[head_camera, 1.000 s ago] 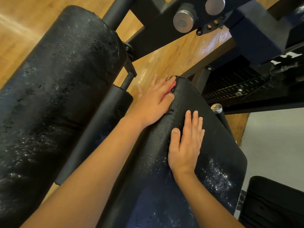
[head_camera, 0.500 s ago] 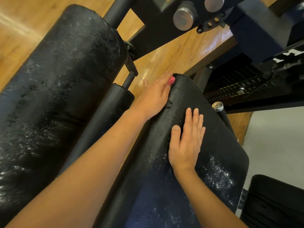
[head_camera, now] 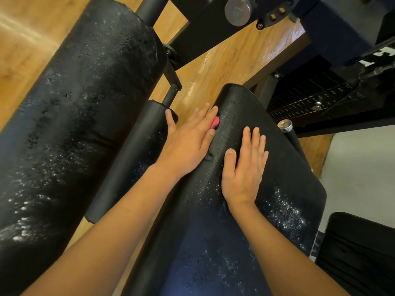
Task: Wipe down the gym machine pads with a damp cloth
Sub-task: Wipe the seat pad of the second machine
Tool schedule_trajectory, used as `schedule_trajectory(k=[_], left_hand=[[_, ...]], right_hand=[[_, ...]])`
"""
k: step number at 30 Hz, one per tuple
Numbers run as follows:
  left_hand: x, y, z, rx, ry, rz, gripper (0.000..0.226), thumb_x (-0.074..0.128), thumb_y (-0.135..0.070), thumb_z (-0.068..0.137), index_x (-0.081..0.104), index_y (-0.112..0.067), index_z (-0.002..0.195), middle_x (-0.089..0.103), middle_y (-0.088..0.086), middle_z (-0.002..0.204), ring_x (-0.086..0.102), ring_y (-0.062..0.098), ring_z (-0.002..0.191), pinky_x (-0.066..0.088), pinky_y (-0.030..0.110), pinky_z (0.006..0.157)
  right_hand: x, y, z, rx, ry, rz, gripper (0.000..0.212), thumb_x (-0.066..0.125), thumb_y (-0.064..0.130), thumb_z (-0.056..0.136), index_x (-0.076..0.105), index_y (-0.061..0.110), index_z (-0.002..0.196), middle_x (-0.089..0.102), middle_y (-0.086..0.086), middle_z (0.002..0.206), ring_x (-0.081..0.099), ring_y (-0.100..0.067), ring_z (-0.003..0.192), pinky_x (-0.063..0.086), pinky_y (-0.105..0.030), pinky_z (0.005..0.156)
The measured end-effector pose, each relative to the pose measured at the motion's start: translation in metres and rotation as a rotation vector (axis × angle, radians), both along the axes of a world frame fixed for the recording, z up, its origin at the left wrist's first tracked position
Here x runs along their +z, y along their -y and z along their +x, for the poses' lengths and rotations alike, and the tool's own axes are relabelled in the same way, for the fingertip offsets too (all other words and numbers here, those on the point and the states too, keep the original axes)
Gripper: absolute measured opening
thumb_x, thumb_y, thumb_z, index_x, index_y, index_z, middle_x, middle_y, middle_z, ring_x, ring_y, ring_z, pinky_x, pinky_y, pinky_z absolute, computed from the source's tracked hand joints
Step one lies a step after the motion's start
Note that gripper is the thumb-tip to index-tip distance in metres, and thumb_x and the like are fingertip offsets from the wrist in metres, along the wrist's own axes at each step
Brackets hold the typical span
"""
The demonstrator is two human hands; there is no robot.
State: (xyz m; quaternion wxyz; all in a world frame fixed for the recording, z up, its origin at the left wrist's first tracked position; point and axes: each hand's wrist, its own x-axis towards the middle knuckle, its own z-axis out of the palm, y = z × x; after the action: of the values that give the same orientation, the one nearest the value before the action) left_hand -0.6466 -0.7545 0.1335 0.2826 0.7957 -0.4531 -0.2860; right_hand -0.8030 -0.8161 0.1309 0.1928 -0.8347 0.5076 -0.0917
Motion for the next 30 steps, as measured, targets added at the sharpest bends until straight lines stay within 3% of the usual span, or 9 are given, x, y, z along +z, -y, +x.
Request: schedule_trajectory(k=[4,9,14,21,26,30], left_hand=[[-0.002,0.004,0.002,-0.012,-0.008,0.004,0.053,0.024,-0.039,0.112,0.014,-0.031,0.163,0.01,-0.006,0.171,0.012,0.014,0.157,-0.025,0.062,0.116],[0.0,-0.024,-0.01,0.011,-0.06,-0.009,0.053,0.024,-0.036,0.111,0.013,-0.033,0.162,0.01,-0.007,0.171,0.012,0.013,0.157,-0.029,0.053,0.115],[-0.001,-0.071,-0.027,-0.003,-0.054,0.024,0.054,0.014,-0.046,0.106,0.009,-0.038,0.16,0.005,-0.012,0.17,0.006,0.011,0.157,-0.033,0.047,0.114],[-0.006,-0.059,-0.02,-0.013,-0.038,-0.014,0.051,0.025,-0.037,0.11,0.02,-0.033,0.161,0.012,-0.011,0.17,-0.011,0.012,0.157,-0.031,0.053,0.113],[-0.007,-0.066,-0.023,-0.034,-0.012,-0.006,0.056,0.019,-0.042,0.107,0.019,-0.031,0.162,0.014,-0.009,0.17,-0.007,0.015,0.158,-0.03,0.054,0.114],[-0.006,-0.093,-0.03,-0.05,-0.048,-0.007,0.058,0.013,-0.047,0.105,0.017,-0.033,0.161,0.014,-0.01,0.169,-0.005,0.013,0.158,-0.037,0.045,0.111]], right_hand=[[0.0,0.001,-0.001,0.001,0.002,-0.004,0.064,0.027,0.044,0.103,0.019,0.025,0.164,0.009,0.003,0.172,-0.003,-0.015,0.159,0.0,-0.046,0.129],[0.001,0.001,-0.001,0.002,0.012,0.0,0.064,0.026,0.043,0.103,0.02,0.024,0.164,0.01,0.002,0.172,-0.002,-0.016,0.159,0.001,-0.047,0.129],[0.0,0.001,-0.001,0.005,0.006,-0.005,0.064,0.026,0.044,0.103,0.019,0.024,0.164,0.01,0.001,0.172,-0.001,-0.017,0.159,0.001,-0.047,0.129],[0.001,0.002,0.0,0.0,-0.002,-0.01,0.065,0.026,0.045,0.102,0.02,0.024,0.163,0.01,0.002,0.172,-0.001,-0.016,0.159,0.001,-0.046,0.129],[0.001,0.001,0.0,-0.003,0.001,-0.01,0.064,0.026,0.044,0.103,0.02,0.024,0.163,0.011,0.002,0.172,-0.001,-0.016,0.159,0.0,-0.045,0.129],[0.001,0.002,0.0,-0.005,-0.001,-0.01,0.063,0.028,0.043,0.103,0.02,0.024,0.163,0.011,0.001,0.172,-0.001,-0.017,0.159,0.001,-0.046,0.129]])
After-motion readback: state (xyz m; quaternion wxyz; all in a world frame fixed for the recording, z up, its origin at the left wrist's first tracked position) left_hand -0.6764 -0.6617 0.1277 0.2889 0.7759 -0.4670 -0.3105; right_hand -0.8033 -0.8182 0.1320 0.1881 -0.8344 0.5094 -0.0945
